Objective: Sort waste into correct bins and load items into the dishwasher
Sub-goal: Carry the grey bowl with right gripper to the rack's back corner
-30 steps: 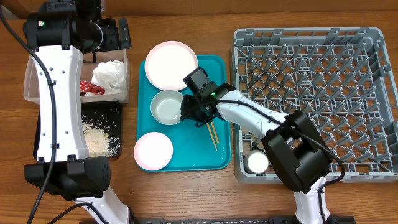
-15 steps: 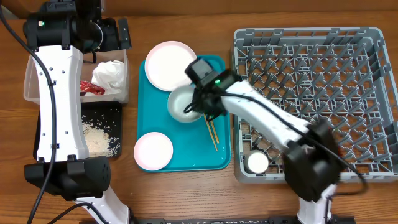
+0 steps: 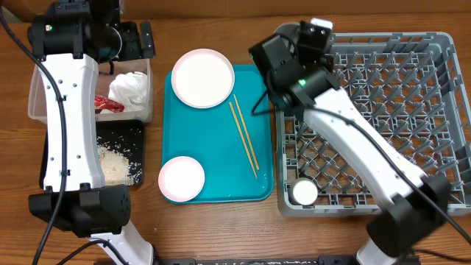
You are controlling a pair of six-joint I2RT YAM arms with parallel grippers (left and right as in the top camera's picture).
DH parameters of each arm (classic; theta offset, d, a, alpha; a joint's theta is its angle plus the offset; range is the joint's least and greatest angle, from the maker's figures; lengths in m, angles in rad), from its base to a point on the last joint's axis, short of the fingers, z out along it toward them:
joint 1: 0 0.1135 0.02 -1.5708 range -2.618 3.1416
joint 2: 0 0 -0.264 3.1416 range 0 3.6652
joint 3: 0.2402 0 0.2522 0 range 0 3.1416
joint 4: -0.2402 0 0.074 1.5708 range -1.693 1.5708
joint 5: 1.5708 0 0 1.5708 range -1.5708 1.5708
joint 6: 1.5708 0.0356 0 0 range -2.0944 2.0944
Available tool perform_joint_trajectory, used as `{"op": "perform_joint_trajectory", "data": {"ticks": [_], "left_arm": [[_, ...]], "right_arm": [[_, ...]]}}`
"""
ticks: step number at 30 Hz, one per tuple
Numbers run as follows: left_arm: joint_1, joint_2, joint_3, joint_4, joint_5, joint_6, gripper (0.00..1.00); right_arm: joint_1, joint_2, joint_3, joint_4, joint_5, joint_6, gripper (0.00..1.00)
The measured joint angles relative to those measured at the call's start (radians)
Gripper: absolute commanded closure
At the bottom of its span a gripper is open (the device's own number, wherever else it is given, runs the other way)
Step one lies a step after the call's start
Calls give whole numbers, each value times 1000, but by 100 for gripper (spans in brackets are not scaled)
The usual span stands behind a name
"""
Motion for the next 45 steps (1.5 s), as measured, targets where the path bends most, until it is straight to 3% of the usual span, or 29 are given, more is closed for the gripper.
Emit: {"op": "perform_joint_trajectory", "data": {"ticks": [4,11,28,45], "left_arm": [[0,0,0,0,0,0,0],[0,0,0,0,0,0,0],[0,0,0,0,0,0,0],[0,0,0,0,0,0,0]], "right_arm": [[-66,114,-9,97,110,-142,96],[-151,195,-15,124,219,-232,96],[-151,202,-15,72,80,-257,96],[-125,260,-15,153,204,-309,96]]}}
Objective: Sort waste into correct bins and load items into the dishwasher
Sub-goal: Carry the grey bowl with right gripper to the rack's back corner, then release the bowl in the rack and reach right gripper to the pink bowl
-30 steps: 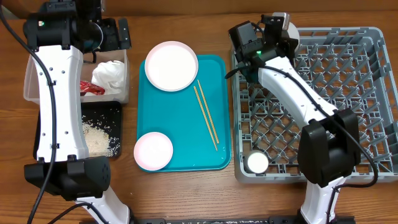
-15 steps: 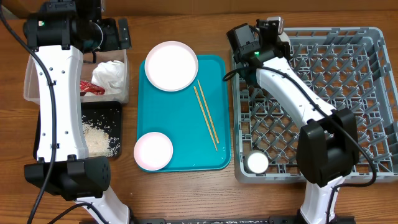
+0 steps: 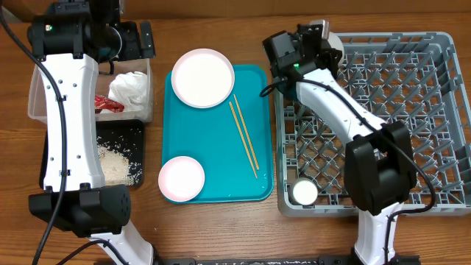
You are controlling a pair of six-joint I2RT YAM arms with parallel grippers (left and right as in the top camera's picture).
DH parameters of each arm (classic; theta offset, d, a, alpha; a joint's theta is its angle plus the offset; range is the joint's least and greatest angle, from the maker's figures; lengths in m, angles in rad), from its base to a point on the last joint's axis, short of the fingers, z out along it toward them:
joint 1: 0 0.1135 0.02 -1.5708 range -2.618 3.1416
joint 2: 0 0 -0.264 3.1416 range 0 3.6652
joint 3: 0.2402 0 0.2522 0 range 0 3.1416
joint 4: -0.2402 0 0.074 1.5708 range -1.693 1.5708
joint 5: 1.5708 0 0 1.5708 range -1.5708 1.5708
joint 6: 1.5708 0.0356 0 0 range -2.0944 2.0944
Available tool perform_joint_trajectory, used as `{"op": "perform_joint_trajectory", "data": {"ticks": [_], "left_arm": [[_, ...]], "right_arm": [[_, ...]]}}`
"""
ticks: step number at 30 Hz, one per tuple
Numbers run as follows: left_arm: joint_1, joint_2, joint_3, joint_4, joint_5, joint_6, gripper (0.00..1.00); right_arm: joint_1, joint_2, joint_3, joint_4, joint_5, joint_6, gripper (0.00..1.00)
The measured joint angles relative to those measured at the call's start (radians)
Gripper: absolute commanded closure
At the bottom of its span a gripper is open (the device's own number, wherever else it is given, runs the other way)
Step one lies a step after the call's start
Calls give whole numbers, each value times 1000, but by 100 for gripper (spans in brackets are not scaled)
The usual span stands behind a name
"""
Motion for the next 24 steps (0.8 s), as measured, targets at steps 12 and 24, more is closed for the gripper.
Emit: {"op": "perform_joint_trajectory", "data": {"ticks": [12,24], "left_arm": [[0,0,0,0,0,0,0],[0,0,0,0,0,0,0]], "right_arm": [[67,1,0,-58,3,-18,53],[164,2,0,-210,-85,-13,30]]}}
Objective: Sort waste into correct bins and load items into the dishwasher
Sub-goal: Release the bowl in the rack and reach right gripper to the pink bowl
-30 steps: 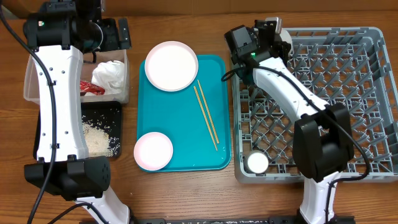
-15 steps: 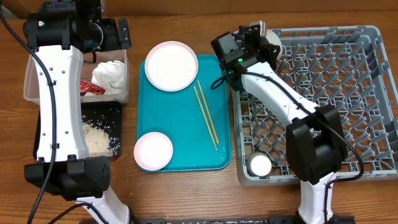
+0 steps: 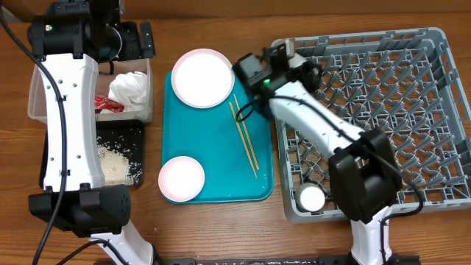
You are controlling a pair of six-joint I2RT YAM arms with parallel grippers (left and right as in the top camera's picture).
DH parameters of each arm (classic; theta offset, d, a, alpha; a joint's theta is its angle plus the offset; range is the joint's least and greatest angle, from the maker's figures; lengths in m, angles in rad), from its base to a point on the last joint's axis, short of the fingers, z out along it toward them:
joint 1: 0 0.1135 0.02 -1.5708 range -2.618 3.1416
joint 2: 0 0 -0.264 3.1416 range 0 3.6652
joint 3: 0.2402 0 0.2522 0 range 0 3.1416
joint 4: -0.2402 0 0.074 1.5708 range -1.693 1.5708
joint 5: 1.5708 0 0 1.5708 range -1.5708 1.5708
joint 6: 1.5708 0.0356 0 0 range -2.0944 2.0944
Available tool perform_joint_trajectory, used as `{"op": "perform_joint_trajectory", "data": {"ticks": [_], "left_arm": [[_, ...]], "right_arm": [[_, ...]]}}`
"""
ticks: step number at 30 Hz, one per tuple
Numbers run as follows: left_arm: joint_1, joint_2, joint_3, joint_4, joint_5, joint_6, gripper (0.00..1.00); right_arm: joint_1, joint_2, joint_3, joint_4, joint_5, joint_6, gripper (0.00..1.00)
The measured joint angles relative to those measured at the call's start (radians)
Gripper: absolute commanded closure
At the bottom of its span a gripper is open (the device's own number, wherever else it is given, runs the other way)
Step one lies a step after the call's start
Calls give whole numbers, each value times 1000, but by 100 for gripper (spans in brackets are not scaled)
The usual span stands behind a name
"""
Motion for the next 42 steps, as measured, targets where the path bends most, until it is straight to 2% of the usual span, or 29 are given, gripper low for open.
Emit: {"op": "perform_joint_trajectory", "data": {"ticks": [7,11,14,20,24,28,30,32,34,42], "left_arm": [[0,0,0,0,0,0,0],[0,0,0,0,0,0,0],[0,0,0,0,0,0,0],[0,0,0,0,0,0,0],[0,0,0,0,0,0,0],[0,0,0,0,0,0,0],[0,0,0,0,0,0,0],[0,0,0,0,0,0,0],[0,0,0,0,0,0,0],[0,0,0,0,0,0,0]], "right_arm": [[97,0,29,-165,-171,89,18],[84,0,172,-303,-369,141,18],[72,-1,285,-331,-566,162,18],[79,-8,296,-235,-996,181,20],[126,-8,162,-106,-1191,186,26],[204,-8,11,38,-1294,187,28],[247,-8,-38,83,-1305,187,33],[287,-7,-60,89,-1306,179,44],[306,-7,-63,93,-1307,180,49],[291,33,-63,88,-1321,175,82]]}}
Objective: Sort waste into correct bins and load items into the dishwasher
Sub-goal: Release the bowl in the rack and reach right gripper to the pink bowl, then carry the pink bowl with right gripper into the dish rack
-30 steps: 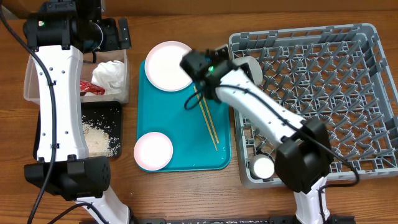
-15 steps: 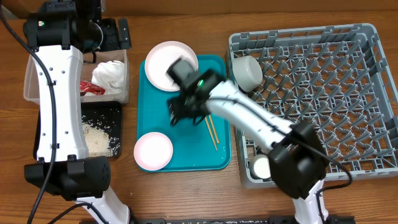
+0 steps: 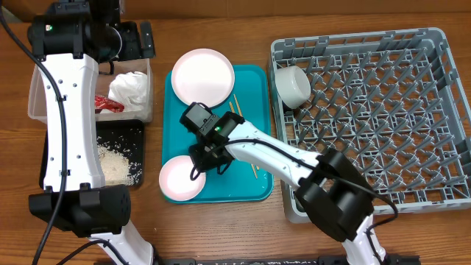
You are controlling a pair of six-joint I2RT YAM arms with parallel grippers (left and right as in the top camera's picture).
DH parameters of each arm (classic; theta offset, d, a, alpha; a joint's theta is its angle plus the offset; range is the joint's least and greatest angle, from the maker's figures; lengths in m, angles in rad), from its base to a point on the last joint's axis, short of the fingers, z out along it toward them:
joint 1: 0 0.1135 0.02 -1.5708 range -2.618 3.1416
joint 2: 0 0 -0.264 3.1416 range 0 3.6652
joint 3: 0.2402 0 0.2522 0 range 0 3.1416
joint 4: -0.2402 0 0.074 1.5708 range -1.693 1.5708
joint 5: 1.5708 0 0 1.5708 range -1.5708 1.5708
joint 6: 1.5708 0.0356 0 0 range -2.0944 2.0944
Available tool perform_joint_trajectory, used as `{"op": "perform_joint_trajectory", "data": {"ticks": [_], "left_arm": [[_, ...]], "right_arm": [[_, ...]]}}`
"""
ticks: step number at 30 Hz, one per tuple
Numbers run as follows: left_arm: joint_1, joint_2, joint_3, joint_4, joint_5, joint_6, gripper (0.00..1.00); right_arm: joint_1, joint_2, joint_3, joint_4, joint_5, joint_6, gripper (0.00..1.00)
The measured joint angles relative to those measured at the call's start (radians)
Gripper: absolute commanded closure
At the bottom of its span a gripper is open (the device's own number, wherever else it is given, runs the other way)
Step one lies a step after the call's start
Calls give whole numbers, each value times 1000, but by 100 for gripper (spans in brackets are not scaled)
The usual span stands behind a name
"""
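A teal tray holds a large white plate at its far end, a small white plate at its near left, and two chopsticks partly under my right arm. My right gripper hangs low over the tray at the small plate's upper right rim; its fingers are too dark to read. A white cup lies in the far left corner of the grey dish rack. My left gripper stands open above the clear bin.
The clear bin holds a crumpled white tissue and a red wrapper. In front of it a black bin holds spilled rice. My right arm stretches from the rack's near left corner across the tray.
My right gripper has left the rack's far left corner and now sits low over the tray beside the small plate. The white cup now shows in the rack's corner.
First my right gripper was over the rack's far left corner, something white showing by it. It stayed at that corner, then stood at the rack's left edge, with the rack shifted a little. Now the cup lies in the rack and the gripper is by the small plate. My left arm never moved.
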Motion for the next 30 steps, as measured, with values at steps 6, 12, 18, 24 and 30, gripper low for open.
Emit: {"op": "perform_joint_trajectory", "data": {"ticks": [6,12,18,24,30], "left_arm": [[0,0,0,0,0,0,0],[0,0,0,0,0,0,0],[0,0,0,0,0,0,0],[0,0,0,0,0,0,0],[0,0,0,0,0,0,0]], "right_arm": [[-4,21,2,-8,-5,6,94],[-12,21,37,-83,19,17,96],[-37,-16,80,-235,233,105,96],[-43,-168,82,-421,524,251,96],[-48,-318,93,-671,827,455,96]]}}
